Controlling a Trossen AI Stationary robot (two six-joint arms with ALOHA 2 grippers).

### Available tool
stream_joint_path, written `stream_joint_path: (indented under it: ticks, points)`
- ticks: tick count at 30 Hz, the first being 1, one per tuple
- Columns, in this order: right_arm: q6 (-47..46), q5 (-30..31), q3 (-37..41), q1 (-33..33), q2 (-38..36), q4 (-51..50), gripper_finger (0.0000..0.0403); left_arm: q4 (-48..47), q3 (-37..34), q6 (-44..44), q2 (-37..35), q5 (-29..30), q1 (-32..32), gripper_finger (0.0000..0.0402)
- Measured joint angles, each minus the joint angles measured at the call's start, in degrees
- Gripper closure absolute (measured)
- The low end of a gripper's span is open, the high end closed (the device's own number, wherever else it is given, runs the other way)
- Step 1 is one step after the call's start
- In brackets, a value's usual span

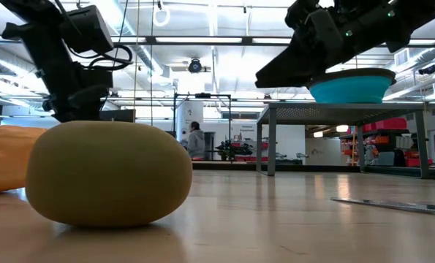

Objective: Pick & Place Fruit
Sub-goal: Put the yellow peach into the blue strainer bowl on the shelf

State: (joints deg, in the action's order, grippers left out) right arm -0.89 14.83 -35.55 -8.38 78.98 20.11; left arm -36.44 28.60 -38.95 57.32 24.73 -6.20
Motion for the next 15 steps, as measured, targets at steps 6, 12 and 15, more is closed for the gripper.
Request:
stream_joint_path:
  ticks: [6,12,15]
  points:
    - [0.07,0.02,0.0,0.0,0.11,0.79,0.0161,-0.04,-0.01,-0.07,1.01,0.06,-1.83,0.0118]
    - [1.3,0.02,0.0,0.11,0.11,0.96,0.0161,2.27,-1.66,0.25,4.26,-1.14,-3.55,0.0109]
    - [1.84,0.03,0.0,0.13,0.11,0.83,0.0161,3.02,-1.66,0.15,4.87,-1.37,-3.93,0.0102]
